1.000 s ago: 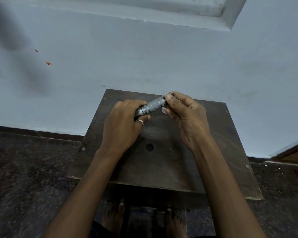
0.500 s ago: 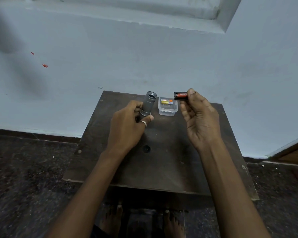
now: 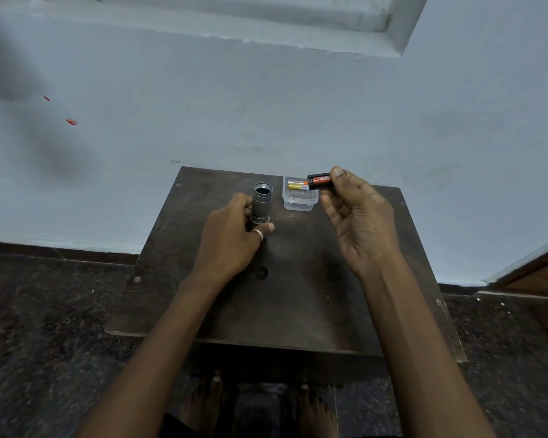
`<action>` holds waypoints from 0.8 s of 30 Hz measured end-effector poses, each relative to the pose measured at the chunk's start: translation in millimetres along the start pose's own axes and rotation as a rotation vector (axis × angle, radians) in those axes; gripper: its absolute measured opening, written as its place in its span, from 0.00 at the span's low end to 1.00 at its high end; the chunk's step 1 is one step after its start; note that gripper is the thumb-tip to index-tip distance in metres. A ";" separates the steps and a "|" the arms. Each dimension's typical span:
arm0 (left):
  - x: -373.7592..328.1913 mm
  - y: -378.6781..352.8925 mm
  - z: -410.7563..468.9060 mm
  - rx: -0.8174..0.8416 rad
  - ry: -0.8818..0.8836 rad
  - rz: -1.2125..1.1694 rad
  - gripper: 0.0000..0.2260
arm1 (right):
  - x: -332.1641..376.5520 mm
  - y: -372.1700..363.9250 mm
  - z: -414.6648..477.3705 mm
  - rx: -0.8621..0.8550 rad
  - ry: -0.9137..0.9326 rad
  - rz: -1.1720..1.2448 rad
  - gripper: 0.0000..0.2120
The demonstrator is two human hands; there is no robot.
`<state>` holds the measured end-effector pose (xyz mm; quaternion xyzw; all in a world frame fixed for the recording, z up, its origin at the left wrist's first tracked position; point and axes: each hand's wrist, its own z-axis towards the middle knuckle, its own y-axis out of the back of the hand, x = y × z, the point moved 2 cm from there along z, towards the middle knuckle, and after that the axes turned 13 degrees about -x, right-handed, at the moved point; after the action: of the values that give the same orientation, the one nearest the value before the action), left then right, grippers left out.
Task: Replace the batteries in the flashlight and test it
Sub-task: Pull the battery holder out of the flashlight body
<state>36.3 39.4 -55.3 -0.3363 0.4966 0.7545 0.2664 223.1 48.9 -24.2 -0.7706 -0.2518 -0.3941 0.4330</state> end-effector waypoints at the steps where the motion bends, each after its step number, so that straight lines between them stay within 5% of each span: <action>1: 0.2 -0.4 0.2 0.001 0.001 -0.001 0.15 | -0.3 -0.2 -0.3 0.003 -0.002 -0.005 0.03; 15: 7.2 7.0 -6.1 -0.015 0.045 0.086 0.24 | -10.9 1.0 -5.2 0.086 -0.008 -0.184 0.04; 21: -0.3 28.5 -24.7 -0.190 0.018 0.270 0.15 | -14.3 9.5 -9.2 0.107 0.017 -0.307 0.08; 24: -10.2 19.3 -30.3 -0.087 0.021 0.135 0.16 | -15.3 12.9 -11.4 0.103 0.033 -0.347 0.12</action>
<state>35.8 3.5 -45.0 -0.3211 0.4878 0.7880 0.1949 219.5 31.9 -39.2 -0.6857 -0.3939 -0.4620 0.4015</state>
